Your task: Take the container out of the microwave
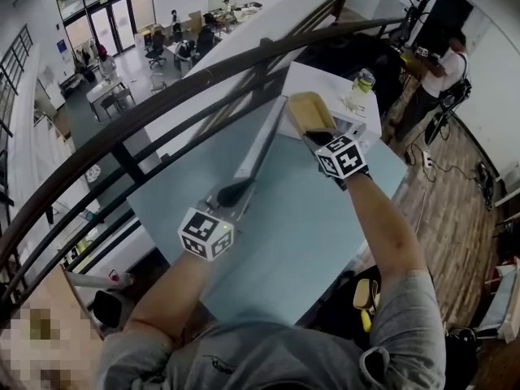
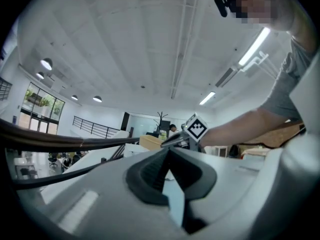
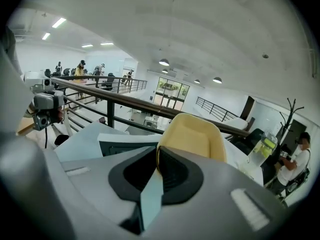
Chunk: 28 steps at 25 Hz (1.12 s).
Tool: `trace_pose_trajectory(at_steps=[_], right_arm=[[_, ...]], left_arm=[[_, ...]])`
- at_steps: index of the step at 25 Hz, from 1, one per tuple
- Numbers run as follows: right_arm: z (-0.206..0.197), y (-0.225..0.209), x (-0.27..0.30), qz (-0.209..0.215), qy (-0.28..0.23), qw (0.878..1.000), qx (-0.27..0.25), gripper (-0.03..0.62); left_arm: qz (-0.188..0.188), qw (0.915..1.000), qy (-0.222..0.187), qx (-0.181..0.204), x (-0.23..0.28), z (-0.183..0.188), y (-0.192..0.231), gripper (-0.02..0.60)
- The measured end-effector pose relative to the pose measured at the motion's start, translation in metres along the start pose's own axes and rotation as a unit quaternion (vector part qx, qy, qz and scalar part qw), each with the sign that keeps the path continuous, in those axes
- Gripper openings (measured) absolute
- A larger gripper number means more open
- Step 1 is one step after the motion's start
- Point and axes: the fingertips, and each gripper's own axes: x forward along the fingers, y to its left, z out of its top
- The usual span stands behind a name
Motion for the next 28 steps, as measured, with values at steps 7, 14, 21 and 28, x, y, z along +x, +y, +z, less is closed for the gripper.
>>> trace_pose_trajectory(at_steps=[7,14,21,28], right_arm=[[0.066,0.047,0.002,-0.003,-0.02,1.0,-0.004,0.021],[0.122,0.092,0.028,-0.001,-0.029,0.999,-0.013,0.021],[0.184,0.145,0.064,0.039,-0.048,0.998,-0.03,0.021],[0.218,0.192,0.118,0.089,-0.055,0.994,-0.037,0.021]], left_arm=[[0.003,0.9998,-0.009,0.015,-0.061,0.027,0.038,0.026],[0.009,0.9995,-0.02,0.022,-0.107,0.038,0.092,0.026],[0.044,0.9986,-0.027,0.01,-0.142,0.048,0.146,0.026],[0.1,0.9947,-0.025,0.002,-0.178,0.043,0.197,0.026]])
